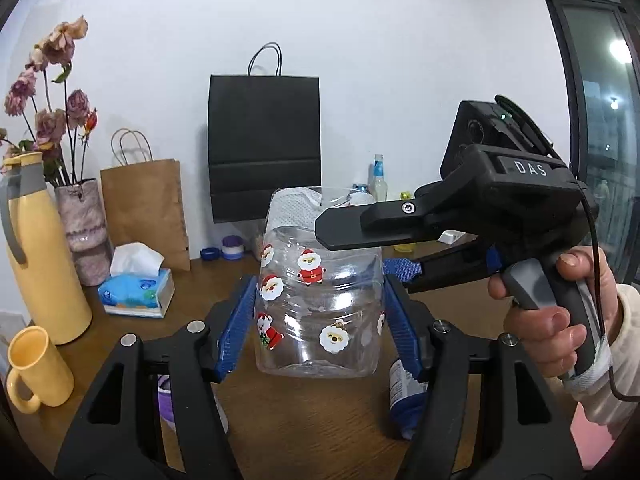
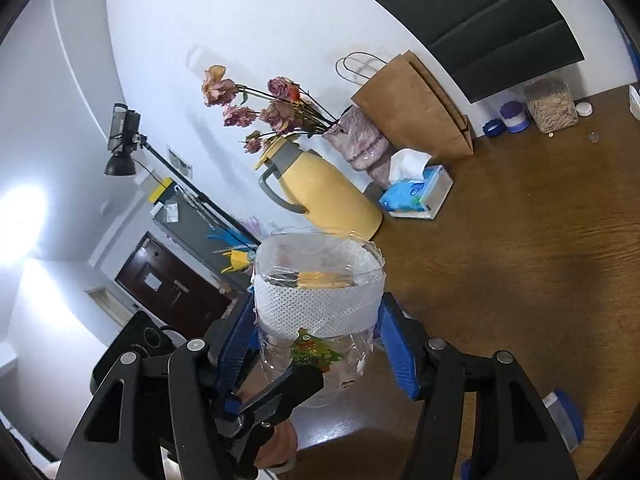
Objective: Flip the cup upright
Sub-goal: 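Rotate the cup upright with the right gripper while the left gripper steadies it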
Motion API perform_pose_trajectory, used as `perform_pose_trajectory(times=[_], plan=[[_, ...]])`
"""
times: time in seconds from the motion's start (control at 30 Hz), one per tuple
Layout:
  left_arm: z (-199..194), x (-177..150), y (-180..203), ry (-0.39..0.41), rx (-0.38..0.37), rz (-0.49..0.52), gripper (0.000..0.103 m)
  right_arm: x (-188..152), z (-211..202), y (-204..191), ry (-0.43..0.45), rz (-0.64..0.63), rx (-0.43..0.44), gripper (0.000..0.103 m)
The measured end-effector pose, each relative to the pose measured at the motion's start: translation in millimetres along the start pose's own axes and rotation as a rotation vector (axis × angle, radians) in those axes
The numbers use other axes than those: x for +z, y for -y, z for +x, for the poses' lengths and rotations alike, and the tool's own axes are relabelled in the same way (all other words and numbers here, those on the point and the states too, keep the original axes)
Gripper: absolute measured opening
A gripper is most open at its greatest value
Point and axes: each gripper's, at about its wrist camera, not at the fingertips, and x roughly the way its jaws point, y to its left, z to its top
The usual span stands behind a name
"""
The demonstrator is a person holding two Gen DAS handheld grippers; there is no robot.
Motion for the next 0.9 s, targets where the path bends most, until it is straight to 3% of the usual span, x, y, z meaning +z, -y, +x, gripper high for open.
perform_pose_trajectory(times=[0.1,0.2,0.37,0.47,0.57,0.7,0.8,0.9], plan=[[11,4,-10,-0.032,-0.025,-0.014,0.06,5,3,-1,0.006,-0.055,-0.049,0.064],[32,11,-22,-0.101,-0.074,-0.01,0.061,10,6,-17,0.055,-0.229,-0.228,0.064],[75,28,-44,-0.236,-0.119,0.025,0.075,16,18,-28,0.101,-0.444,-0.419,0.064],[101,27,-49,-0.308,-0.128,0.061,0.076,15,35,-20,0.1,-0.524,-0.517,0.064],[124,20,-51,-0.35,-0.146,0.119,0.077,19,43,6,0.088,-0.467,-0.481,0.064],[153,6,-61,-0.425,-0.173,0.094,0.077,22,55,34,0.082,-0.387,-0.46,0.064],[167,-3,-65,-0.488,-0.179,0.086,0.08,21,62,43,0.064,-0.384,-0.455,0.064],[166,-3,-66,-0.487,-0.183,0.079,0.085,20,66,39,0.072,-0.401,-0.448,0.064]])
